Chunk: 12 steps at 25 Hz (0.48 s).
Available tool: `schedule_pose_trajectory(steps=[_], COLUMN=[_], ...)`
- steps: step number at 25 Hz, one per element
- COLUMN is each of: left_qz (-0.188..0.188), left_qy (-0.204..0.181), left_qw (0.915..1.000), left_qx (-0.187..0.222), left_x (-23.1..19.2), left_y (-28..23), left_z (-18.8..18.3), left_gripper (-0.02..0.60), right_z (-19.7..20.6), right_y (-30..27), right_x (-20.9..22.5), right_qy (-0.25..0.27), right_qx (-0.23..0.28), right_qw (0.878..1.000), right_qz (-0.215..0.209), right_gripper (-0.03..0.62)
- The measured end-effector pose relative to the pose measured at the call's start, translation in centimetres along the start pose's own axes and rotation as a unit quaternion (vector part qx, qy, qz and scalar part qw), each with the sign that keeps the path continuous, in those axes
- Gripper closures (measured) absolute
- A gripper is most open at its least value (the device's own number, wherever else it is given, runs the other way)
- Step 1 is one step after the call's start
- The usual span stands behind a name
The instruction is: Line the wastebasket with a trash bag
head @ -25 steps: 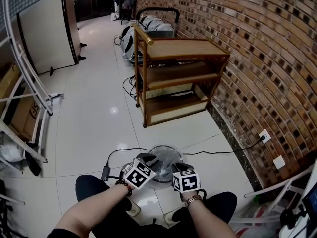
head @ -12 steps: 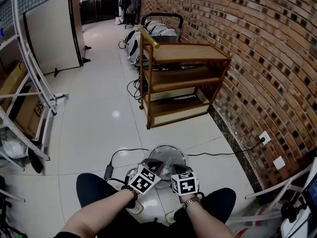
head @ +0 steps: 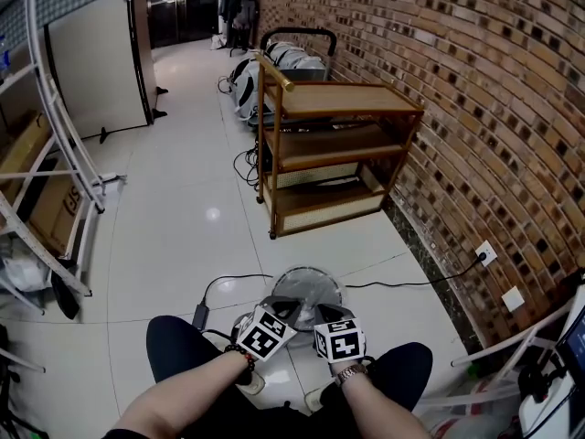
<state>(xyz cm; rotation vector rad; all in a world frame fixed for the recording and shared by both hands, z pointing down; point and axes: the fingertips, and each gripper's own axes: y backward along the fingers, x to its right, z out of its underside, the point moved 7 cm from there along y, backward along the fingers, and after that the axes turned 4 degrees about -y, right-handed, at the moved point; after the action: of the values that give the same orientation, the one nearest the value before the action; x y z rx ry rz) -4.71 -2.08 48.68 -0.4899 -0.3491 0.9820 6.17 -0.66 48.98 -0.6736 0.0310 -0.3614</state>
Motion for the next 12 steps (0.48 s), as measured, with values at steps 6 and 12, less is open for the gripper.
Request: schedule_pose_trajectory(steps=[6, 12], left_qz=[0.003, 0.004], left_qy=[-0.001, -0.006], left_qw=[1.0, 1.0], left_qx=[-0.003, -0.005], left_x=[0.13, 0.03], left_y=[-0.35, -0.62], left_z=[-0.03, -0.33], left_gripper=[0.578, 0.578], right_z=[-0.18, -0.39], right_y=[-0.02, -0.08], right_x=[-0.3, -0.36], right_qy=[0.001, 0.0], right_qx=[0.006, 0.009], right_qw=[1.0, 1.0], right_qz=[-0.004, -0.006], right_gripper=[0.594, 0.594])
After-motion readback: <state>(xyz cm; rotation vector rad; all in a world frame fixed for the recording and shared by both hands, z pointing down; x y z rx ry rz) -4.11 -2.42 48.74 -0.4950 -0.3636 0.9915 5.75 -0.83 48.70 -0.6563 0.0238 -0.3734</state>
